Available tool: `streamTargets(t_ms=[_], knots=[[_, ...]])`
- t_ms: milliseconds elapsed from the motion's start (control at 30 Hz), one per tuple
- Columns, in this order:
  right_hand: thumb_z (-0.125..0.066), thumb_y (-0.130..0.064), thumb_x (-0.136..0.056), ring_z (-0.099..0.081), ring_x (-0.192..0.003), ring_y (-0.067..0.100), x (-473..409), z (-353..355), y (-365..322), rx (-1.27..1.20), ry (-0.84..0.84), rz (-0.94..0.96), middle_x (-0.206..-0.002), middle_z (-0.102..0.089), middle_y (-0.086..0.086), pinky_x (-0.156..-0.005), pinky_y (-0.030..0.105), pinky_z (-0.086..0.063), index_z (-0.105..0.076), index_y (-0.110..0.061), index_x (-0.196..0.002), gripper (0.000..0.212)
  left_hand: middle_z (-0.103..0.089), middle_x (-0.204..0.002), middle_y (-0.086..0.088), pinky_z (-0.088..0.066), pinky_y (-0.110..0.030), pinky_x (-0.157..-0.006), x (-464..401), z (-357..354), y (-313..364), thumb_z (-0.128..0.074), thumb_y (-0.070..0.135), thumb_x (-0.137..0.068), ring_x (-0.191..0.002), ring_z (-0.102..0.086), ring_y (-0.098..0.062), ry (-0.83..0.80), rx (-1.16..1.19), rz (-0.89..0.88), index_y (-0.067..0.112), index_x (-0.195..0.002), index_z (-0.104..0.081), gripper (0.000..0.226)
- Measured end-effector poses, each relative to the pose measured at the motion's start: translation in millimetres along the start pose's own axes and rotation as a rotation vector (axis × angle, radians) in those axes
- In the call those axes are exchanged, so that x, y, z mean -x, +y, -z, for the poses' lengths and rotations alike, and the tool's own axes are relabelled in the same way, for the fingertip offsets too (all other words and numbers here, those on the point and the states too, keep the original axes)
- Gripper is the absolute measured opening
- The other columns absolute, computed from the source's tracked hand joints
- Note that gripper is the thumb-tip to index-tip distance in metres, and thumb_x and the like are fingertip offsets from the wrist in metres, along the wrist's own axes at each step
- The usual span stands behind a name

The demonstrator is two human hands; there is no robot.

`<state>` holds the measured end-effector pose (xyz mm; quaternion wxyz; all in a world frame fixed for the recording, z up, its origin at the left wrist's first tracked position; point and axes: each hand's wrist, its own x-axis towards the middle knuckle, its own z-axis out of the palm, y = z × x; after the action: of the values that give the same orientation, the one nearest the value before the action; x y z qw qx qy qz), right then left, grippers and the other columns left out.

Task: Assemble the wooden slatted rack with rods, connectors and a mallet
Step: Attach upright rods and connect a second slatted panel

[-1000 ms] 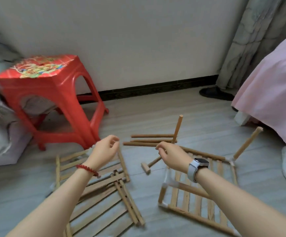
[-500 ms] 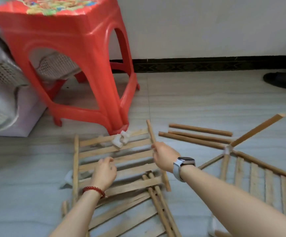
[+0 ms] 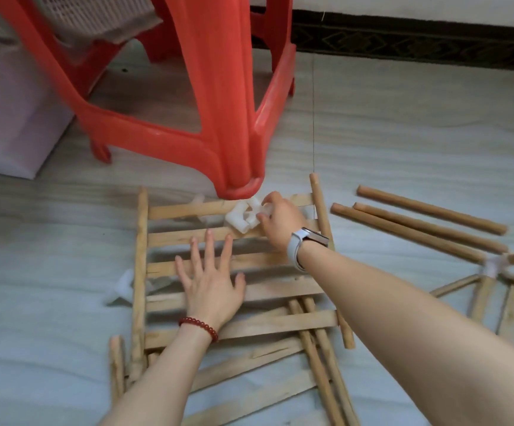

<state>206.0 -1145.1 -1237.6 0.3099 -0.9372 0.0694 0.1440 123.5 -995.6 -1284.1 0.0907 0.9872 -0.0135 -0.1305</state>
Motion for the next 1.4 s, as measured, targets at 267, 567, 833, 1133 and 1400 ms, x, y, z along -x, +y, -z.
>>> streamTargets(t_ms=[267, 567, 833, 1133, 1400], knots=[[-0.057, -0.026, -0.089, -0.056, -0.083, 0.018, 27.2, 40.1, 37.7, -0.150, -0.033, -0.009, -0.113, -0.053, 0.016, -0.063, 0.023, -0.036, -0.055, -0.017, -0.095, 0.011, 0.003, -0.160, -0.001, 0.008, -0.056, -0.113, 2.3, 7.6, 6.9, -0.043, 0.039, -0.084, -0.146, 0.011, -0.025, -0.015, 0.127, 0.120, 0.029, -0.150, -0.020, 0.070], [-0.057, -0.011, -0.089, -0.062, -0.074, 0.023, 116.1, 196.9, 87.8, -0.378, 0.131, -0.105, -0.085, -0.056, 0.006, -0.073, 0.033, -0.055, -0.046, -0.014, -0.086, 0.012, -0.026, -0.151, -0.016, -0.009, -0.058, -0.111, 15.5, 40.9, 137.1, -0.056, 0.018, -0.077, -0.142, -0.014, -0.030, 0.125, 0.389, -0.041, 0.012, -0.133, -0.049, 0.057], [-0.051, -0.007, -0.093, -0.052, -0.072, 0.007, 218.6, 345.7, 160.8, -0.456, 0.601, -0.181, -0.085, -0.056, 0.004, -0.056, 0.010, -0.044, -0.058, -0.014, -0.102, 0.013, -0.036, -0.148, -0.003, -0.026, -0.023, -0.107, 34.6, 104.6, 343.4, -0.048, 0.023, -0.097, -0.135, -0.034, -0.015, -0.174, 0.657, -0.753, 0.014, -0.145, -0.031, 0.052], [-0.048, -0.008, -0.096, -0.060, -0.087, 0.020, 254.5, 368.9, 226.5, -0.624, 0.576, -0.315, -0.098, -0.060, 0.008, -0.068, 0.024, -0.047, -0.053, -0.010, -0.117, 0.022, -0.064, -0.111, -0.003, -0.046, -0.029, -0.084, 26.4, 96.3, 466.1, -0.043, 0.005, -0.096, -0.105, -0.060, -0.028, -0.341, 0.601, -0.876, 0.010, -0.116, -0.057, 0.025], [-0.048, -0.008, -0.096, -0.061, -0.069, 0.012, 274.5, 365.7, 232.8, -0.520, 0.436, -0.318, -0.105, -0.059, 0.013, -0.060, 0.016, -0.047, -0.052, -0.008, -0.124, 0.028, -0.068, -0.099, -0.007, -0.053, -0.045, -0.077, 58.8, 73.4, 435.8, -0.046, 0.012, -0.097, -0.091, -0.066, -0.026, -0.073, 0.586, -0.868, 0.013, -0.106, -0.055, 0.013]])
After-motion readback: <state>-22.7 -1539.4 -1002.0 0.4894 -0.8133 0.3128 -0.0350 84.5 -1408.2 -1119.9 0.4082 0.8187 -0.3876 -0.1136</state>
